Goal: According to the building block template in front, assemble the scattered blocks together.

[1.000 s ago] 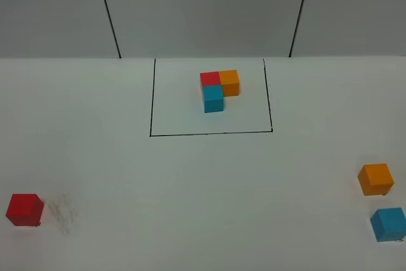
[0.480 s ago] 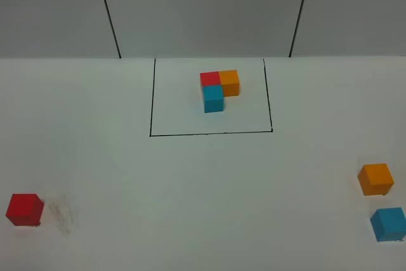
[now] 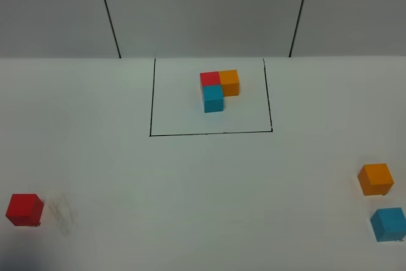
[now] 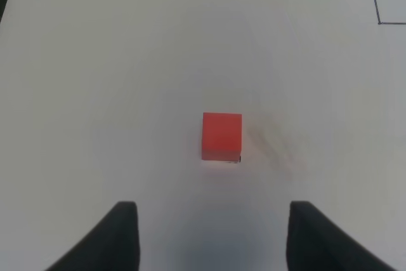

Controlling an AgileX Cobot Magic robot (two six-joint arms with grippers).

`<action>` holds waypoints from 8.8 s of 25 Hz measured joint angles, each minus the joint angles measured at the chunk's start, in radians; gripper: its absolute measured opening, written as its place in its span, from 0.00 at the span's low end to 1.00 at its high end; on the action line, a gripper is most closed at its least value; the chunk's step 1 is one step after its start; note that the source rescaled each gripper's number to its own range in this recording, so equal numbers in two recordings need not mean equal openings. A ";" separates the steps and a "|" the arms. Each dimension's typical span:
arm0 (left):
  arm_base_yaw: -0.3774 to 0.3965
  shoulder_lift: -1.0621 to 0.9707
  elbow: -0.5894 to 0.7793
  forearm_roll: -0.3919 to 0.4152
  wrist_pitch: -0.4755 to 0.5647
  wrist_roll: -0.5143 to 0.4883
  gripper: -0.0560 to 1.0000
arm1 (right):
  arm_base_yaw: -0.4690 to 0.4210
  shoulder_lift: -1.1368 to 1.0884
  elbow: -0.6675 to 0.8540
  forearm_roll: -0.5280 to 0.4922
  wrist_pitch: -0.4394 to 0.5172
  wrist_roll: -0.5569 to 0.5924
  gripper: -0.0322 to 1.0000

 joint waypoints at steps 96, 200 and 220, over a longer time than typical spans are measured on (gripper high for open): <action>0.000 1.075 0.087 0.028 -0.573 -0.076 0.87 | 0.000 0.000 0.000 0.000 0.000 0.000 0.74; -0.694 1.382 -0.628 -0.126 -0.144 0.978 0.05 | 0.000 0.000 0.000 0.000 0.000 0.000 0.74; -0.694 1.515 -0.662 -0.118 -0.227 0.959 0.05 | 0.000 0.000 0.000 0.000 0.000 0.001 0.74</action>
